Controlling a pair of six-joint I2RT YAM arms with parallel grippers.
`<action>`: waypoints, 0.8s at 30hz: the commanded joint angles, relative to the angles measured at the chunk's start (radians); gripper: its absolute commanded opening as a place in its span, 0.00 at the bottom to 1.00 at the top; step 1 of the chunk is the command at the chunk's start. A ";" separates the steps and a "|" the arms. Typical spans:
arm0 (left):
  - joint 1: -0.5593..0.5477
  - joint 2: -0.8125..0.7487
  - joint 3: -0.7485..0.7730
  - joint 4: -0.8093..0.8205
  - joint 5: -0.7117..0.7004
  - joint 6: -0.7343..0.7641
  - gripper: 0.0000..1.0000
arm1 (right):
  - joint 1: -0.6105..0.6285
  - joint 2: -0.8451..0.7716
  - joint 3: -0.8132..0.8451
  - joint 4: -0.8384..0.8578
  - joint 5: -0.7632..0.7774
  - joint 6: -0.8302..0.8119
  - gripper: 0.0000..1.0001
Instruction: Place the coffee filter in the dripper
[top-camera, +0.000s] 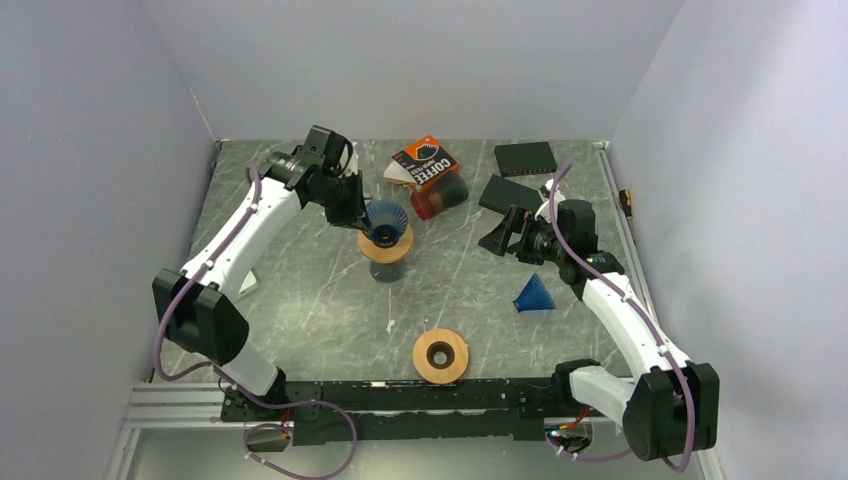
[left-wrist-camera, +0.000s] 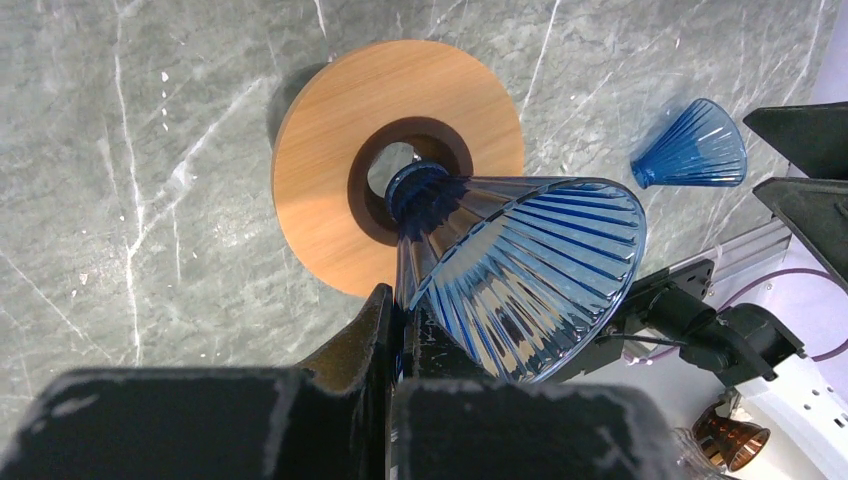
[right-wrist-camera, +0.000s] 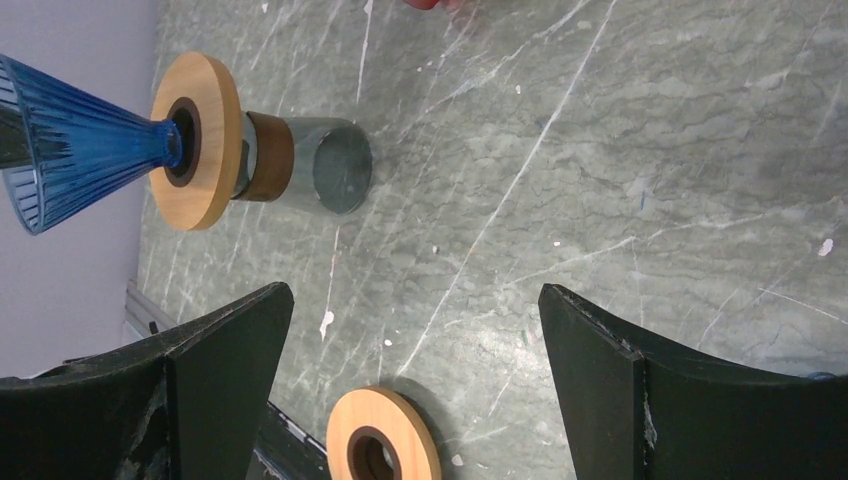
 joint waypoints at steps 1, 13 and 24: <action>0.008 -0.071 -0.007 0.006 -0.003 0.021 0.00 | 0.010 0.002 0.021 0.028 0.018 0.000 1.00; 0.011 -0.054 -0.050 0.056 0.038 0.019 0.00 | 0.029 0.015 0.033 0.014 0.032 -0.003 1.00; 0.013 -0.025 -0.068 0.086 0.029 0.018 0.00 | 0.055 0.031 0.046 0.014 0.037 0.001 1.00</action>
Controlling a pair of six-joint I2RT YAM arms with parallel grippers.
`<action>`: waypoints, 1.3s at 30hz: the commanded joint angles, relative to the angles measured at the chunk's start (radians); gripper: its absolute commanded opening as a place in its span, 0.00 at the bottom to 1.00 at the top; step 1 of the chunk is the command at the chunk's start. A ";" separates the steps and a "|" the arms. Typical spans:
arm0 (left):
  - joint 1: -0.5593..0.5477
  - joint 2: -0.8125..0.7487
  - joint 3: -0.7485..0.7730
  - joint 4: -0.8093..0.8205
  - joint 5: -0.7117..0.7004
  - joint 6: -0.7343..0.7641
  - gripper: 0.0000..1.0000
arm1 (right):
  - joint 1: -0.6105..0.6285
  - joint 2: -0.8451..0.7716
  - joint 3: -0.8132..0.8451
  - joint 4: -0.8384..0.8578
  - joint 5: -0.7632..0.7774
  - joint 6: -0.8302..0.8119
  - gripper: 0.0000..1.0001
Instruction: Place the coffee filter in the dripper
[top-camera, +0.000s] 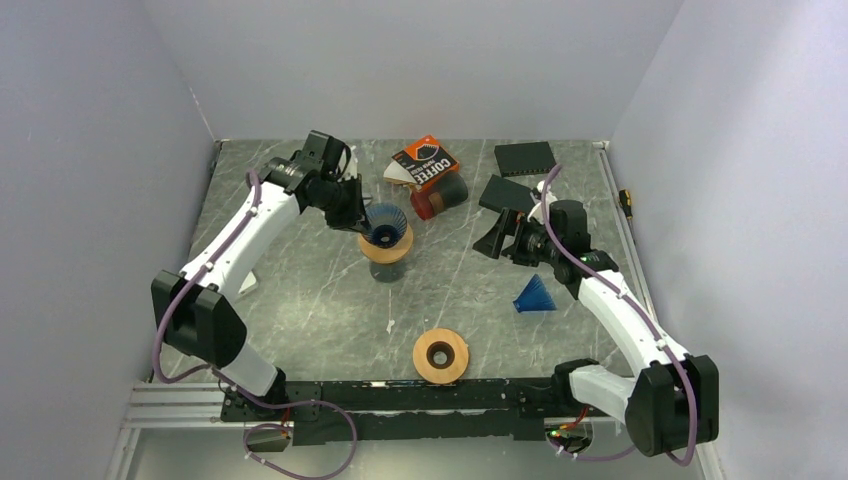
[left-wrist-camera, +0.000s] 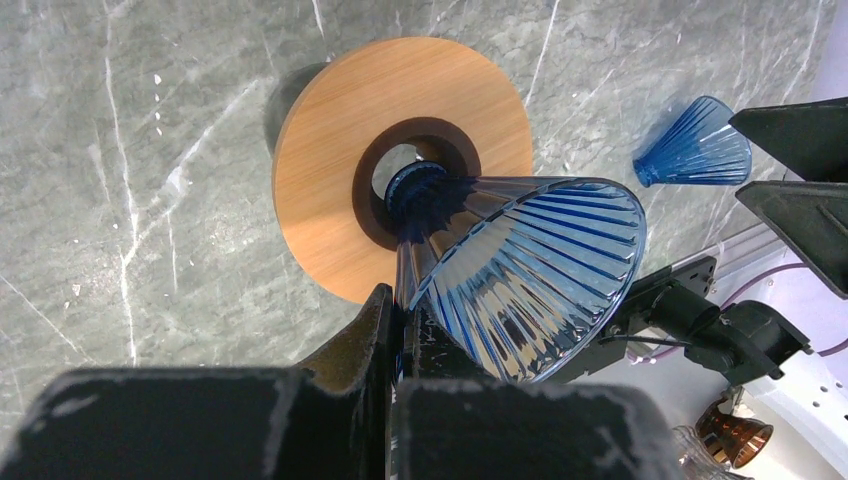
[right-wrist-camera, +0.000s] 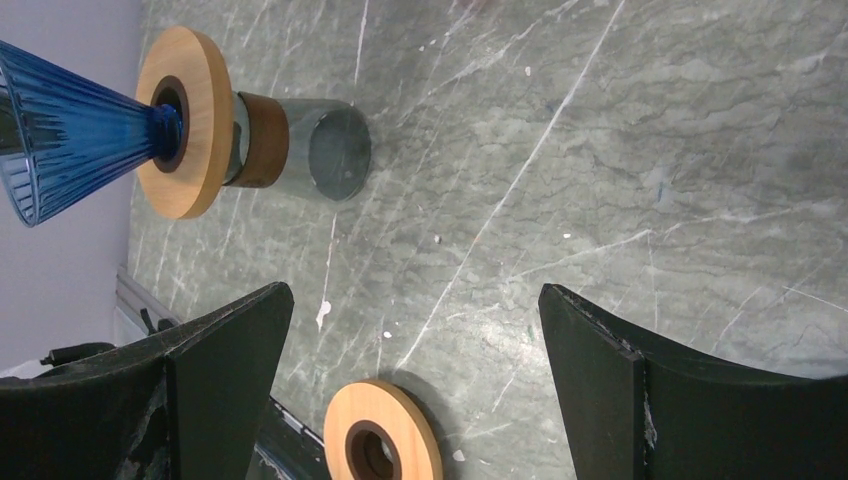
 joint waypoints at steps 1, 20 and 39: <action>0.005 0.009 -0.001 0.042 0.003 0.005 0.00 | 0.012 0.008 0.048 0.015 0.015 0.002 1.00; 0.015 -0.020 0.004 0.074 -0.031 0.013 0.75 | 0.073 0.063 0.113 0.019 -0.008 -0.009 1.00; 0.166 -0.145 -0.219 0.296 0.318 0.001 0.81 | 0.251 0.408 0.414 0.242 -0.212 0.132 0.81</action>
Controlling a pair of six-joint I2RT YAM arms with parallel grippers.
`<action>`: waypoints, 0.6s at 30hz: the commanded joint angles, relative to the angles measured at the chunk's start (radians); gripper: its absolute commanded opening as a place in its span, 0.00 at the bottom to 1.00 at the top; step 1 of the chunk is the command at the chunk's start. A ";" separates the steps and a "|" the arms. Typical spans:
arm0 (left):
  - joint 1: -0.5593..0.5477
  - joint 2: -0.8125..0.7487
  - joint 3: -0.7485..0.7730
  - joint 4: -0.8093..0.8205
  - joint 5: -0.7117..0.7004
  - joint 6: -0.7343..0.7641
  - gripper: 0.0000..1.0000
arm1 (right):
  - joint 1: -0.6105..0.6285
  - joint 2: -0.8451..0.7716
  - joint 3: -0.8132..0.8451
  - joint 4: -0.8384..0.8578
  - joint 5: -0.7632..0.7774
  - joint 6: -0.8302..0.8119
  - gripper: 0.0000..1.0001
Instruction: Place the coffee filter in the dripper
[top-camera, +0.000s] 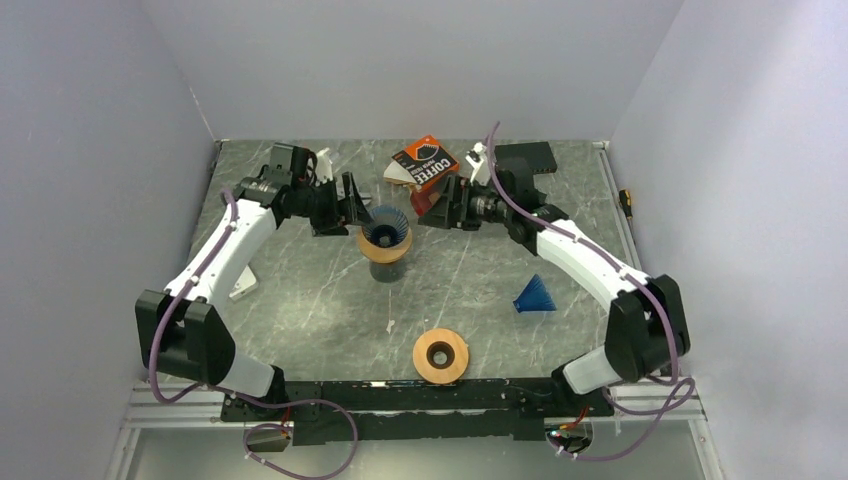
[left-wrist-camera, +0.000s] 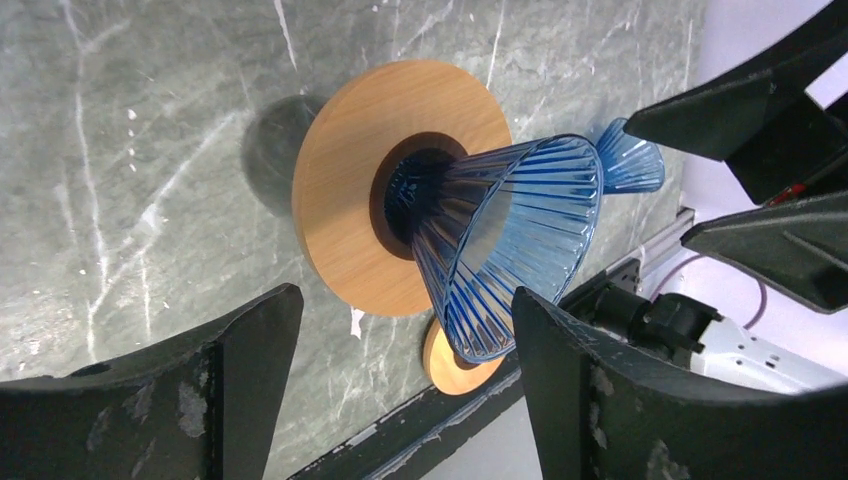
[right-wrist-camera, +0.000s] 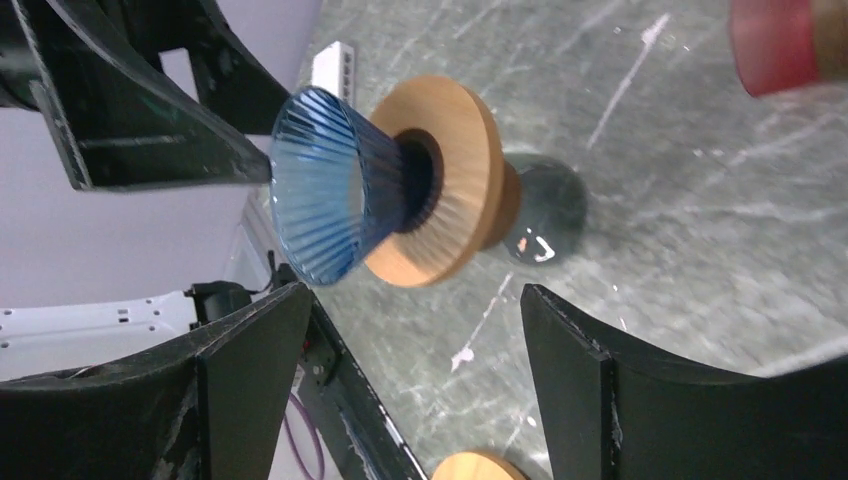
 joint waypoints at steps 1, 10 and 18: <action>0.018 -0.031 -0.014 0.085 0.120 -0.004 0.80 | 0.029 0.087 0.112 0.096 -0.062 0.055 0.79; 0.049 0.003 -0.011 0.091 0.120 0.010 0.68 | 0.062 0.255 0.247 0.096 -0.092 0.085 0.63; 0.060 0.033 -0.022 0.103 0.124 0.014 0.63 | 0.072 0.297 0.286 0.057 -0.074 0.066 0.55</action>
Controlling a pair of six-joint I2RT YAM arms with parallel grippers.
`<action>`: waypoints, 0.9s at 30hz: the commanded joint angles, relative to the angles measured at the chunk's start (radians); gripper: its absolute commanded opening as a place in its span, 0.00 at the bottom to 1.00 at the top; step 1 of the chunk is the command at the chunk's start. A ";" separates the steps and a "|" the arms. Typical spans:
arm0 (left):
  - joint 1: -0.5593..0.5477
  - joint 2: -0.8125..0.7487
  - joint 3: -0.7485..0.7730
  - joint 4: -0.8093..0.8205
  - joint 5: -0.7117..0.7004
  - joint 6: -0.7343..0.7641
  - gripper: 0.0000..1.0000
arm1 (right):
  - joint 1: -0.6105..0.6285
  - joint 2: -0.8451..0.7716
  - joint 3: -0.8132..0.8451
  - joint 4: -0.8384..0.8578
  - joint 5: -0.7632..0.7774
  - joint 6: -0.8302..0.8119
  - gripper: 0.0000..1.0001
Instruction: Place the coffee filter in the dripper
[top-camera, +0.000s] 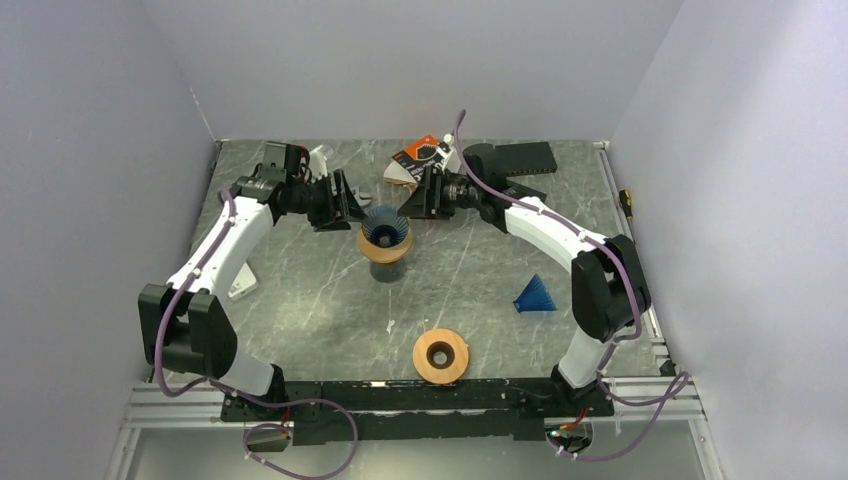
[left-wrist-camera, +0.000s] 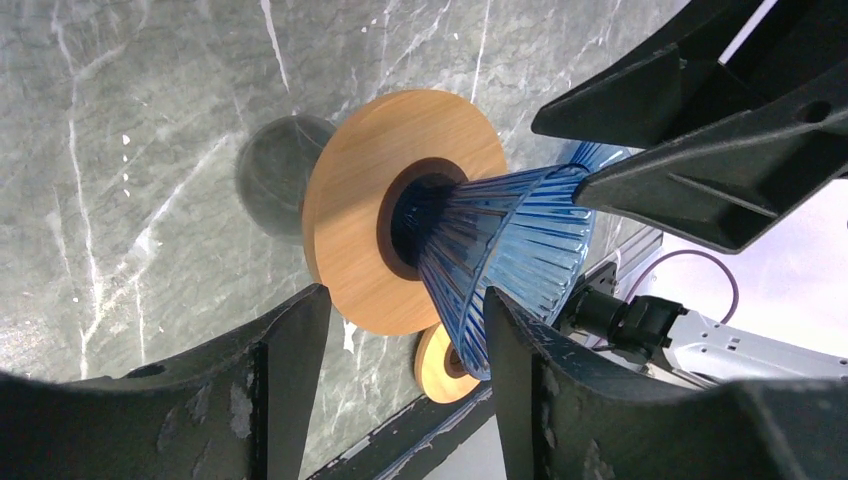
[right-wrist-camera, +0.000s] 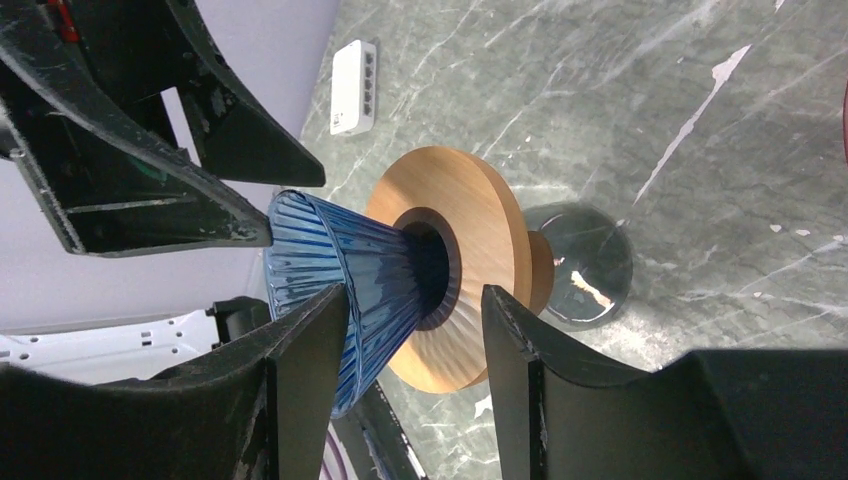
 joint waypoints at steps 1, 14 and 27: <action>0.005 0.015 0.000 0.041 0.025 0.016 0.62 | 0.006 0.000 0.047 0.017 -0.010 -0.006 0.54; 0.009 0.040 -0.002 0.034 0.004 0.039 0.47 | 0.015 0.022 0.051 -0.001 0.005 -0.018 0.39; 0.009 0.016 -0.010 0.040 -0.030 0.051 0.54 | 0.026 0.005 0.047 -0.020 0.025 -0.034 0.36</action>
